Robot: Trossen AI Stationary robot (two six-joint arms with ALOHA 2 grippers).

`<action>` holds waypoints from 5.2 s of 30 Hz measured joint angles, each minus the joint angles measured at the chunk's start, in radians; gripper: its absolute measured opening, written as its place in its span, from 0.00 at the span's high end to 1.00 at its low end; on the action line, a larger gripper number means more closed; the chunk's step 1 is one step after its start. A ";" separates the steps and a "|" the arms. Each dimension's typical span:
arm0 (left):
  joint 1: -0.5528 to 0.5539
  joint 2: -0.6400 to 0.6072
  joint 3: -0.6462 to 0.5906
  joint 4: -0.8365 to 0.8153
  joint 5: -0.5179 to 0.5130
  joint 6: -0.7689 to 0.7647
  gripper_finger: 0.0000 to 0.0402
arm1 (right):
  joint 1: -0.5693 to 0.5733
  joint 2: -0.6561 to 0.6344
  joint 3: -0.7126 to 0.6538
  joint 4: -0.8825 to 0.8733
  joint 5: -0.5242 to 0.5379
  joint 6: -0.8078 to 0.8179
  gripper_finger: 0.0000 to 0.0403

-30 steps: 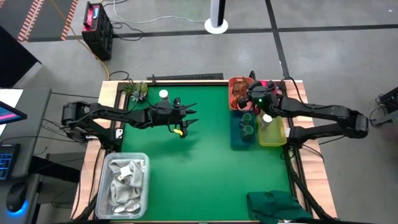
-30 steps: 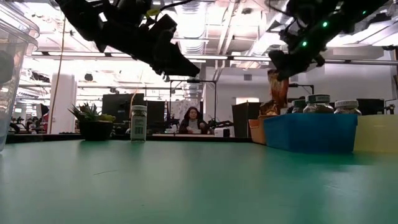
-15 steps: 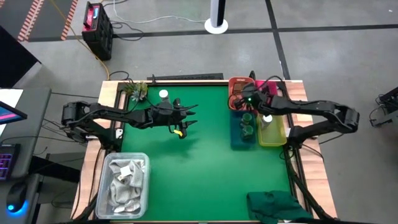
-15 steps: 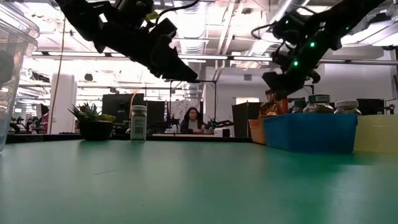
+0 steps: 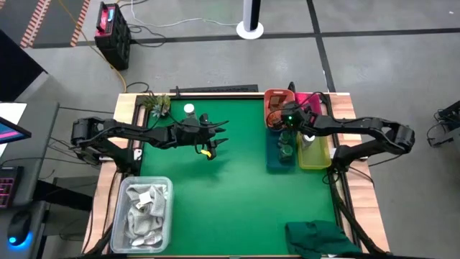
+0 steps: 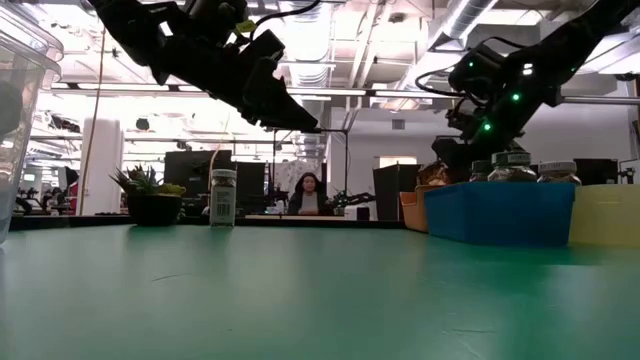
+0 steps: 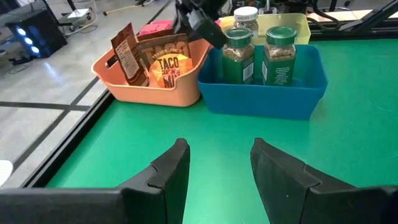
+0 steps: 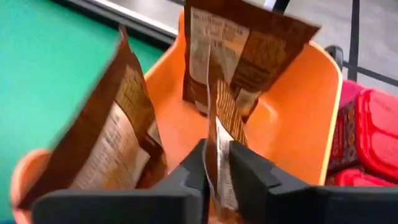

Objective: Sort spices by type
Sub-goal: Put the brown seasoning packet into the orange bin, then put the white seasoning bottle into the yellow bin

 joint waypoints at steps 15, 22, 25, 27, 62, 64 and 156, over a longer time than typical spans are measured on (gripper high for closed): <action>0.000 -0.035 -0.001 -0.046 -0.002 -0.005 0.60 | -0.030 -0.089 0.001 -0.017 0.013 -0.005 0.49; 0.000 -0.071 0.001 -0.079 -0.008 -0.002 0.60 | -0.076 -0.187 0.002 -0.111 0.017 -0.005 0.52; 0.000 -0.077 0.000 -0.083 -0.008 -0.002 0.60 | -0.087 -0.200 0.003 -0.140 0.017 -0.005 0.54; 0.000 -0.077 0.000 -0.085 -0.007 0.000 0.60 | -0.094 -0.205 0.002 -0.177 0.017 -0.003 0.55; 0.014 -0.306 0.002 -0.531 -0.396 -0.213 0.60 | 0.123 -0.258 0.144 -0.199 -0.016 -0.219 0.55; 0.056 -0.306 0.024 -0.583 -0.394 -0.211 0.60 | 0.161 -0.274 0.144 -0.162 -0.015 -0.233 0.55; -0.122 0.170 0.459 -0.877 0.122 -0.185 0.50 | 0.605 -0.229 0.086 0.116 -0.118 -0.331 0.51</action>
